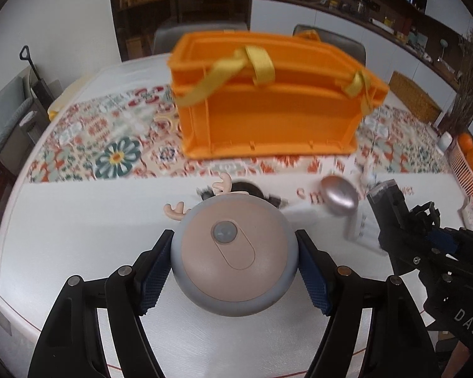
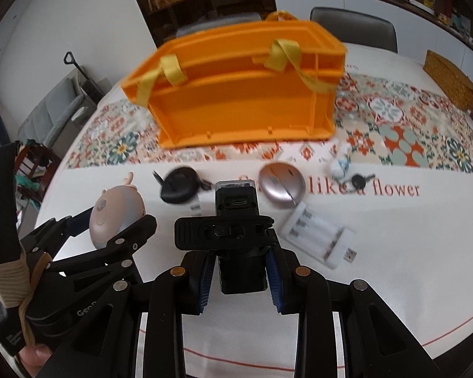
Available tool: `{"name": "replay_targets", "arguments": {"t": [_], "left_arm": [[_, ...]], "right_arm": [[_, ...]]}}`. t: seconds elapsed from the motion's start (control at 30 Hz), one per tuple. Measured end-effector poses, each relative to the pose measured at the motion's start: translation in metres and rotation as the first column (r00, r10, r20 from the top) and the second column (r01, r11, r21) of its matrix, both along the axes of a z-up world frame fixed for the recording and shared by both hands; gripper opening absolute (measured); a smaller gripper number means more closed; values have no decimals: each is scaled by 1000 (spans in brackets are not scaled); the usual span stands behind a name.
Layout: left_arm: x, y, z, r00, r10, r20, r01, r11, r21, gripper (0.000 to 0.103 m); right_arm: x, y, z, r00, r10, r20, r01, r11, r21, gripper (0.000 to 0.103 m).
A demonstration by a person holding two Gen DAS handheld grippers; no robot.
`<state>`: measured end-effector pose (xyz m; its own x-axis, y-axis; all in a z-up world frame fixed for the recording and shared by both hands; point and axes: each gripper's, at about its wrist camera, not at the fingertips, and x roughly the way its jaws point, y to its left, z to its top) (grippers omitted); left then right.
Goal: Organize rigid objects
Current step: 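Lift the night light with the left gripper while the right carries the phone holder toward the crate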
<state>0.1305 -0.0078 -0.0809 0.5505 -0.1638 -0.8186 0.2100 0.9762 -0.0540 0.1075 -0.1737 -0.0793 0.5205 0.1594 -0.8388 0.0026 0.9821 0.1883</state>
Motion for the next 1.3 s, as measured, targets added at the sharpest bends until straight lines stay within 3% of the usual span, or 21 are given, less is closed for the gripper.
{"name": "replay_targets", "arguments": {"t": [0.57,0.93,1.3], "left_arm": [[47,24,67,990,-83,115,87,996,-35,74],[65,30,85,978,-148,149,155,987,-36,74],[88,20,99,981,-116,152,129,989,-74,74]], "right_arm": [[35,23,61,994,-52,97,52,999,7,31],[48,35,82,982,-115,152,117,993,-7,31],[76,24,97,979,-101,178,104,995,-4,31]]}}
